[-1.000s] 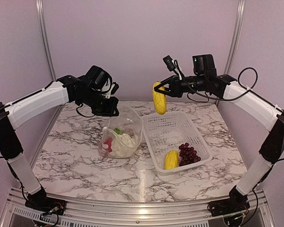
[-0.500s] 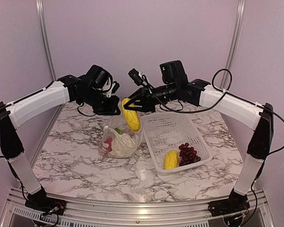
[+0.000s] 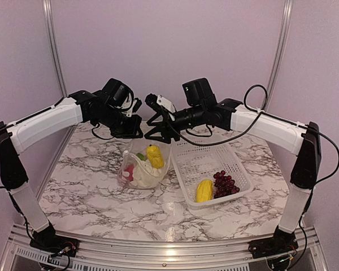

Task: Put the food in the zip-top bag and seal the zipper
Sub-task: Place the fake fruit in the zipper food storage bag, then pass from the left arm to the right

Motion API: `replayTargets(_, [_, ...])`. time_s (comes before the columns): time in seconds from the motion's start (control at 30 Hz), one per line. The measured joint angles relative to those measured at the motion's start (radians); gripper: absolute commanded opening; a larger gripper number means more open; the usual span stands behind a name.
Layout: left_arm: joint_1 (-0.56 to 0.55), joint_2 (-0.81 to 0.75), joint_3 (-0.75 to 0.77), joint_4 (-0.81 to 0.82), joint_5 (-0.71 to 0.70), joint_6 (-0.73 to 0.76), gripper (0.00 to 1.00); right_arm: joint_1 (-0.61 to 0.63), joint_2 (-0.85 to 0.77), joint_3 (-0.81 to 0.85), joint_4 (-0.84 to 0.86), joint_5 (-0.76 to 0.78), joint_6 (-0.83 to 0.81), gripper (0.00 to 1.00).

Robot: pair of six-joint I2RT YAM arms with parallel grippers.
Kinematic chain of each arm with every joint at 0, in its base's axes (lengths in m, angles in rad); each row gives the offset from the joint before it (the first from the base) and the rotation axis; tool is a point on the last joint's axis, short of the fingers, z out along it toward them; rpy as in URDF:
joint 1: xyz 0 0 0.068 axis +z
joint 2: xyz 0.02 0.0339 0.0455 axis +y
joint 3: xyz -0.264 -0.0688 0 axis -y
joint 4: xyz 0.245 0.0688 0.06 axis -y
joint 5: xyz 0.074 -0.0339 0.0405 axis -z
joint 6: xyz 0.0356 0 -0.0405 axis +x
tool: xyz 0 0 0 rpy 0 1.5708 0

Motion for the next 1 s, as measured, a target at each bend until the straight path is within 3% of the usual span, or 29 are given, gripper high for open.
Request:
replayTargets(0.07, [0.003,-0.003,-0.008,0.0,0.0,0.0,0.0,0.0,0.0,0.007,-0.025,0.011,-0.015,0.74])
replayTargets(0.4, [0.009,-0.006,-0.02,0.001,0.002,0.002,0.0,0.02,-0.065,0.031,-0.302,0.016,-0.261,0.7])
replayTargets(0.57, [0.009,-0.006,-0.02,0.001,0.008,0.008,0.0,0.142,-0.089,0.006,-0.446,0.132,-0.422,0.71])
replayTargets(0.73, [0.009,-0.006,-0.02,0.001,0.01,0.014,0.0,0.257,-0.078,-0.029,-0.515,0.244,-0.483,0.7])
replayTargets(0.8, [0.009,-0.006,-0.02,0.0,0.01,0.017,0.0,0.269,-0.069,-0.029,-0.529,0.269,-0.494,0.64])
replayTargets(0.87, [0.01,-0.006,-0.02,0.0,0.01,0.019,0.0,0.271,-0.055,-0.028,-0.538,0.305,-0.501,0.51])
replayTargets(1.0, [0.011,-0.006,-0.02,-0.002,0.01,0.024,0.0,0.272,-0.015,-0.027,-0.544,0.378,-0.496,0.38])
